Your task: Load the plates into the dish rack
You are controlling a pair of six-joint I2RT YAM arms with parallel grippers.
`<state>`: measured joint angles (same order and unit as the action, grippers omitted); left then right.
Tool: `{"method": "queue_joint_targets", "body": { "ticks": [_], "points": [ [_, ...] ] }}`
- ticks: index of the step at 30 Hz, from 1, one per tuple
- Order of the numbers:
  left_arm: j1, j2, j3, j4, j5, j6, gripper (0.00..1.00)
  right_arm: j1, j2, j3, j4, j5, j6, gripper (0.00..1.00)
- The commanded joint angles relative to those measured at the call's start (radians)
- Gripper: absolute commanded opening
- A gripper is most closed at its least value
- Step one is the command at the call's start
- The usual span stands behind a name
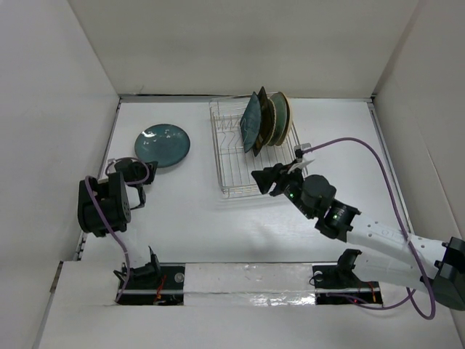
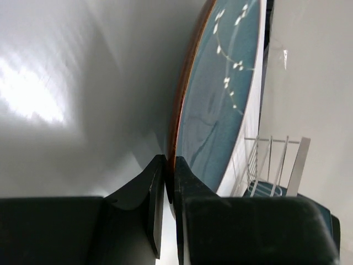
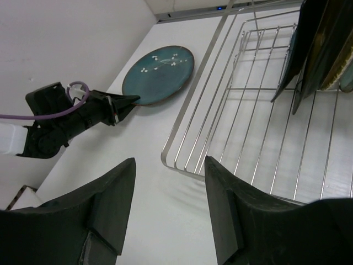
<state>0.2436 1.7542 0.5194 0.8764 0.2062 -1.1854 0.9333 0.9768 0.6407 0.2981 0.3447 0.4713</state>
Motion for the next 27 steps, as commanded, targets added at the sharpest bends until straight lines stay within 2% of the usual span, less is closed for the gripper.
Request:
{"method": "queue_joint_targets", "body": {
  "ticks": [1,6,7,9,10,13,16,21,23,27],
  "points": [
    [-0.004,-0.166,-0.053,0.116,0.002,0.009,0.0,-0.005,0.005,0.056,0.018,-0.053,0.0,0.59],
    [0.028,-0.414,-0.11,0.058,0.022,0.01,0.0,0.027,0.016,0.155,-0.019,-0.107,-0.051,0.59],
    [0.028,-0.445,-0.113,0.047,0.041,0.006,0.0,0.027,0.019,0.169,-0.02,-0.119,-0.054,0.61],
    [0.04,-0.557,-0.116,0.0,0.079,0.003,0.0,0.027,0.055,0.229,-0.031,-0.165,-0.069,0.68],
    [0.055,-0.594,-0.107,-0.054,0.094,0.022,0.0,0.027,0.078,0.253,-0.051,-0.191,-0.085,0.76],
    [0.056,-0.732,-0.079,-0.196,0.108,0.073,0.0,0.018,0.176,0.353,-0.074,-0.21,-0.105,0.91],
    [0.085,-0.827,-0.067,-0.241,0.163,0.092,0.0,-0.017,0.262,0.422,-0.053,-0.263,-0.096,0.99],
    [0.094,-0.923,-0.033,-0.301,0.315,0.109,0.0,-0.091,0.428,0.572,-0.065,-0.447,-0.068,1.0],
    [0.094,-0.947,-0.025,-0.315,0.378,0.115,0.0,-0.106,0.523,0.673,-0.112,-0.467,-0.072,1.0],
    [0.094,-1.004,0.008,-0.34,0.485,0.121,0.0,-0.155,0.627,0.76,-0.129,-0.496,-0.077,1.0]
  ]
}}
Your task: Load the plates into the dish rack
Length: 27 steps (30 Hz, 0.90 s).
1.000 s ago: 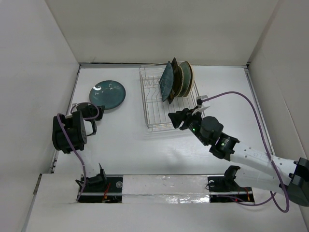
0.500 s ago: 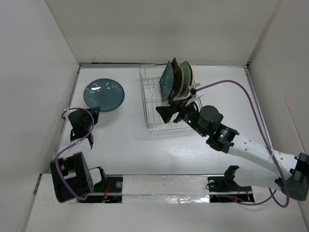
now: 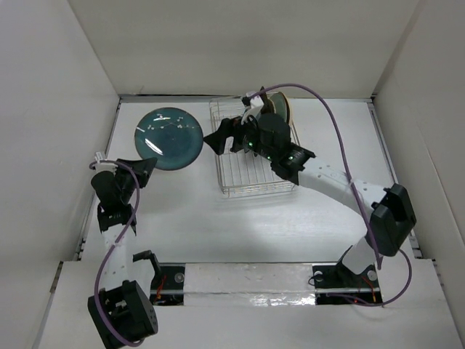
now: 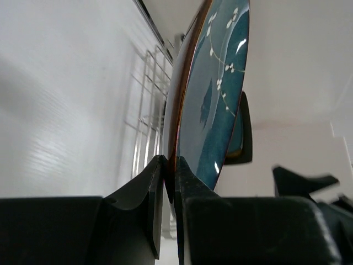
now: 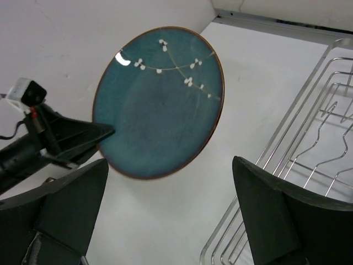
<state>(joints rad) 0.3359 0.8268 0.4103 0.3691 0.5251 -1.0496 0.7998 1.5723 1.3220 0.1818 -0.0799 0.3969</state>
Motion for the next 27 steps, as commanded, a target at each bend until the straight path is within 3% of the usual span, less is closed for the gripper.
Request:
{"method": "queue_joint_targets", "body": {
  "ticks": [1,8,12,16,19,20,22,23,25,27],
  "points": [
    [0.002,-0.081,0.122,0.168,0.193,-0.021,0.0,-0.04,0.047,0.092,-0.013,-0.073,-0.001,1.0],
    [0.002,-0.091,0.133,0.306,0.328,-0.118,0.0,-0.102,0.135,0.137,-0.01,-0.15,0.028,1.0],
    [-0.023,-0.065,0.133,0.347,0.368,-0.128,0.0,-0.111,0.163,0.143,0.035,-0.299,0.049,0.99],
    [-0.034,-0.06,0.139,0.347,0.397,-0.097,0.0,-0.129,0.195,0.114,0.151,-0.408,0.132,0.91],
    [-0.044,-0.072,0.179,0.207,0.369,0.0,0.0,-0.139,0.225,0.082,0.286,-0.524,0.23,0.65],
    [-0.044,-0.075,0.188,0.139,0.356,0.057,0.0,-0.139,0.235,0.079,0.345,-0.552,0.253,0.43],
    [-0.044,-0.083,0.197,0.108,0.348,0.083,0.0,-0.139,0.253,0.068,0.381,-0.596,0.296,0.26],
    [-0.044,-0.086,0.2,0.076,0.339,0.109,0.0,-0.139,0.256,0.066,0.387,-0.597,0.304,0.11],
    [-0.044,-0.089,0.211,0.036,0.326,0.14,0.0,-0.148,0.243,0.045,0.395,-0.577,0.31,0.01],
    [-0.044,-0.087,0.231,-0.03,0.311,0.202,0.16,-0.148,0.226,0.031,0.407,-0.558,0.319,0.0]
  ]
}}
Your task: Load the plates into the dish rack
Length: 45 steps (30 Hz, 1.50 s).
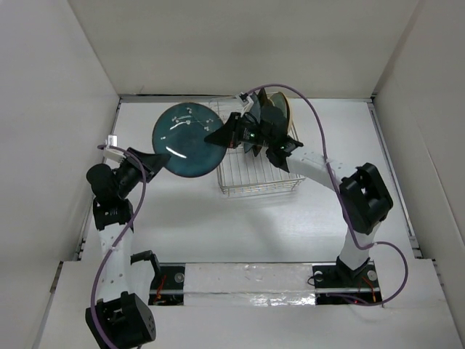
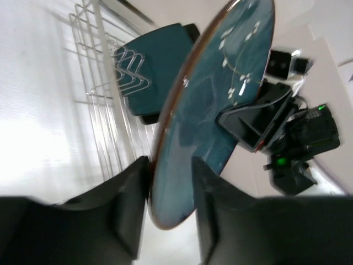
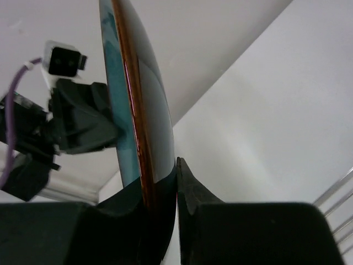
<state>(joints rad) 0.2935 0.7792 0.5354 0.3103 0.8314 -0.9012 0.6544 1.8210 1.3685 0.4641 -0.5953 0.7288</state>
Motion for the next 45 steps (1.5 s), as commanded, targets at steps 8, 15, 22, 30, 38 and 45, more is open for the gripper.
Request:
{"method": "queue_joint_targets", "body": {
  "ticks": [8,15,22,30,38,45],
  "points": [
    [-0.016,-0.081,0.178,-0.127,-0.102,0.217,0.86,-0.055,-0.162,0.033,-0.036,0.221,-0.055,0.0],
    [-0.145,-0.132,0.218,-0.277,-0.319,0.393,0.99,-0.078,-0.201,0.182,-0.277,0.58,-0.274,0.0],
    [-0.286,-0.149,0.195,-0.307,-0.379,0.508,0.99,-0.03,-0.118,0.357,-0.45,1.081,-0.499,0.0],
    [-0.341,-0.178,0.195,-0.376,-0.44,0.579,0.99,0.034,0.033,0.538,-0.547,1.327,-0.617,0.0],
    [-0.35,-0.175,0.192,-0.375,-0.428,0.585,0.99,0.034,0.109,0.563,-0.562,1.344,-0.62,0.0],
    [-0.35,-0.172,0.189,-0.37,-0.423,0.585,0.99,0.044,0.156,0.544,-0.561,1.344,-0.602,0.0]
  ]
}}
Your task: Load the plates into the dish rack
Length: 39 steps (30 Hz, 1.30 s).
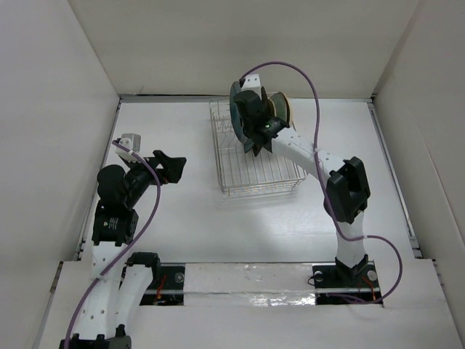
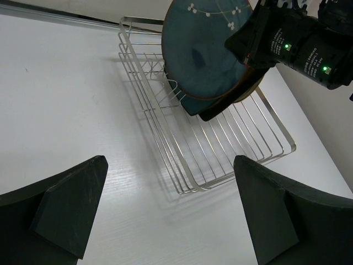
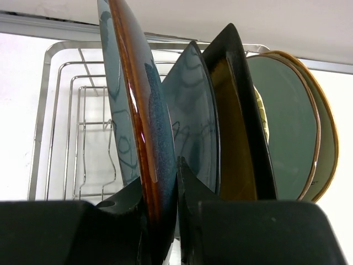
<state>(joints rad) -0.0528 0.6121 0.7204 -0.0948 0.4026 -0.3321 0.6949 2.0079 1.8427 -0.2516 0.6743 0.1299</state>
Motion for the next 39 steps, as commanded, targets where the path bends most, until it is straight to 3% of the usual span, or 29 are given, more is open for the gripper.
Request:
{"method": "queue_joint_targets", "body": {
  "ticks": [1,15,16,19,20,25,27,30,33,39],
  "points": [
    [-0.004,-0.003,0.002,0.035,0.002,0.016,0.99,0.003,-0.023,0.067,0.156,0.07,0.007,0.0],
    [-0.004,-0.003,0.002,0.027,-0.031,0.019,0.99,0.046,0.107,0.059,0.169,0.067,0.088,0.0],
    [-0.004,-0.006,-0.001,0.029,-0.03,0.019,0.99,0.046,0.103,0.056,0.169,0.065,0.091,0.04],
    [-0.004,-0.002,0.002,0.029,-0.031,0.021,0.99,0.055,0.08,0.041,0.169,0.047,0.109,0.38],
    [-0.004,-0.003,0.002,0.027,-0.031,0.021,0.99,0.055,0.051,0.021,0.178,0.038,0.111,0.56],
    [-0.004,-0.006,0.004,0.024,-0.05,0.022,0.99,0.055,-0.102,-0.065,0.21,-0.039,0.126,0.92],
    [-0.004,-0.008,0.005,0.027,-0.05,0.022,0.99,0.055,-0.16,-0.107,0.225,-0.068,0.128,0.99],
    [-0.004,-0.017,0.001,0.036,-0.044,0.022,0.99,0.066,-0.298,-0.193,0.273,-0.134,0.132,1.0],
    [-0.004,-0.031,-0.002,0.046,-0.039,0.027,0.99,0.078,-0.42,-0.35,0.33,-0.199,0.131,1.0],
    [-0.004,-0.051,-0.009,0.067,-0.018,0.033,0.99,0.11,-0.845,-0.773,0.417,-0.217,0.151,0.98]
  ]
}}
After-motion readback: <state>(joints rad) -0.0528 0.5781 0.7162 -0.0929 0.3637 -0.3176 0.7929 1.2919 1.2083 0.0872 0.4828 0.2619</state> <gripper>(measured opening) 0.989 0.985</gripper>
